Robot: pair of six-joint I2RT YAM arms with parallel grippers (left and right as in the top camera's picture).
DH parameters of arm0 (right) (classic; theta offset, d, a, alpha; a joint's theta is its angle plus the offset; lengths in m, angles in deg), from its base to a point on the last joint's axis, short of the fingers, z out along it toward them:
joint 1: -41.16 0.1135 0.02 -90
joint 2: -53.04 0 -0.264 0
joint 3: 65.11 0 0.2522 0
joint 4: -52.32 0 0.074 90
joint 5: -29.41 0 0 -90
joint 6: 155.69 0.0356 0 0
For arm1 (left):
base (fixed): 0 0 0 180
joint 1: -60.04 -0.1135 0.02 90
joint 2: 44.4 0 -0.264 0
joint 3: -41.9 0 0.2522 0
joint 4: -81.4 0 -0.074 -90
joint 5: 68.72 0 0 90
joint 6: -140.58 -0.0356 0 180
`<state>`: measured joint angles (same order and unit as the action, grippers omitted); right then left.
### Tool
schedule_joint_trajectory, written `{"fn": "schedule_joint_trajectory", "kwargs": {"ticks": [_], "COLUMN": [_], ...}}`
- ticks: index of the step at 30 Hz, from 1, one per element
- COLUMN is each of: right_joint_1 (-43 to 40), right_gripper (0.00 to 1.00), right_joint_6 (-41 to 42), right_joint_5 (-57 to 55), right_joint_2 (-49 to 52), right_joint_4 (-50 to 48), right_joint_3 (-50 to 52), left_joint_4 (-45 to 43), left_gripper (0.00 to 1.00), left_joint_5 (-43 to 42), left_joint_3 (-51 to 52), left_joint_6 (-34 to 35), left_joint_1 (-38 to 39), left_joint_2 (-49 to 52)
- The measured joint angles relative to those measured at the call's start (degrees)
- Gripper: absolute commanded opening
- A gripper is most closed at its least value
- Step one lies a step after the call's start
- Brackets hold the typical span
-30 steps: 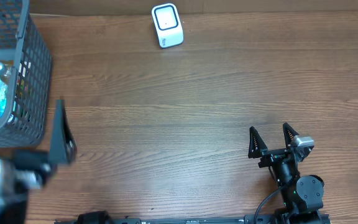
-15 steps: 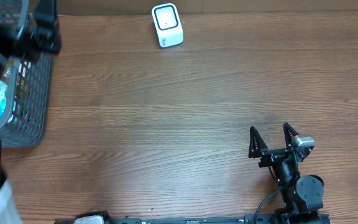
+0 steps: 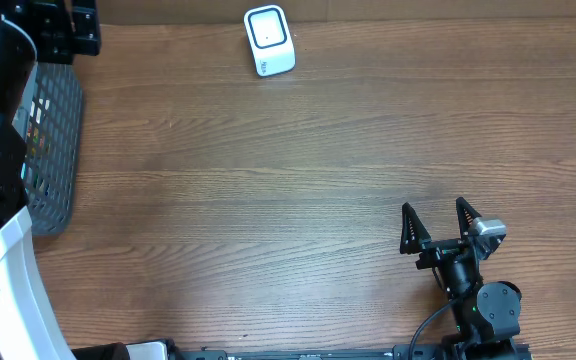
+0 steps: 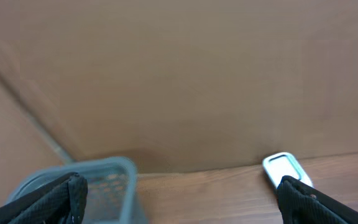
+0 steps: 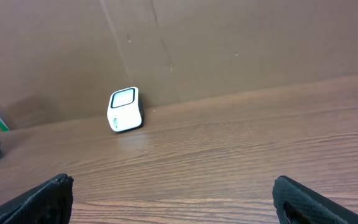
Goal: Scan the item barcode
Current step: 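Move the left gripper up and over into the grey basket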
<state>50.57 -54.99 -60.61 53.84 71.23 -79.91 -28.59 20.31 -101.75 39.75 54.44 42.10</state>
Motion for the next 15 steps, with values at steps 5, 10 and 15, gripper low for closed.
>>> {"fn": "schedule_joint_trajectory", "kwargs": {"ticks": [5, 10, 15], "right_joint_1": [0.00, 0.00, 0.00], "right_gripper": [1.00, 1.00, 1.00], "right_joint_6": [-0.04, -0.02, -0.02], "right_joint_5": [0.00, 0.00, -0.02], "right_joint_2": [0.00, 0.00, 0.00], "right_joint_4": [0.00, 0.00, 0.00], "right_joint_3": [0.00, 0.00, 0.00], "left_joint_4": [1.66, 5.84, 10.71], "left_gripper": [1.00, 1.00, 1.00], "left_joint_5": [7.98, 11.06, 7.06], "left_joint_3": [0.00, -0.02, -0.02], "left_joint_6": [-0.11, 2.29, 4.72], "left_joint_1": [-1.05, -8.83, -20.20], "left_joint_2": [0.24, 2.58, 7.87]}}
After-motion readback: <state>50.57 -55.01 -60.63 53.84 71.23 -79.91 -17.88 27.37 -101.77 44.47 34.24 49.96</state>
